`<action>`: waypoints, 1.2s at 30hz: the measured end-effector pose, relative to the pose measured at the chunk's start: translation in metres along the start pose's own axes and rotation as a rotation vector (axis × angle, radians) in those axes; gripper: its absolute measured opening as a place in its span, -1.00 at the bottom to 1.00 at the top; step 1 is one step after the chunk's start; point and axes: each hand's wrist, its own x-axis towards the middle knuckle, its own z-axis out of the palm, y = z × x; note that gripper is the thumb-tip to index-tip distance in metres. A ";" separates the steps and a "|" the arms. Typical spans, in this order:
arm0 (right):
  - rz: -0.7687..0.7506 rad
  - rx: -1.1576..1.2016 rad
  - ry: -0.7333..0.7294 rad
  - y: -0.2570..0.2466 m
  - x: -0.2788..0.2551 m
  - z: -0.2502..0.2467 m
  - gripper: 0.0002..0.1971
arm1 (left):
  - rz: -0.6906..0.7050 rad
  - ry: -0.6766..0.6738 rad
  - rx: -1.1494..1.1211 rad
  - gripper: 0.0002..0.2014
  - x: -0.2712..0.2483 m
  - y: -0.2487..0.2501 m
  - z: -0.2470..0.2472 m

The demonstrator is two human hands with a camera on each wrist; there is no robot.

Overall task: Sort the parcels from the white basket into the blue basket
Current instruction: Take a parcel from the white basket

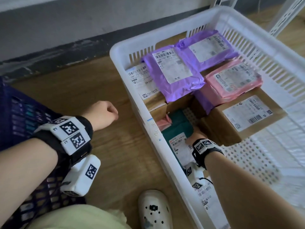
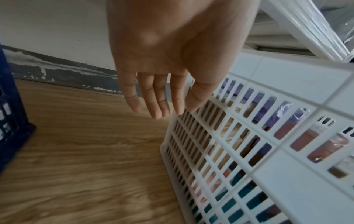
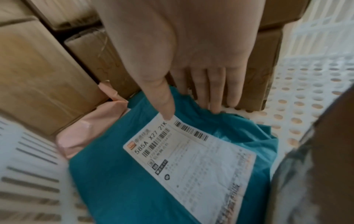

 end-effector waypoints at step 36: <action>-0.373 -0.595 -0.221 -0.043 -0.018 0.021 -0.62 | 0.105 -0.098 0.640 -0.51 0.011 -0.027 0.022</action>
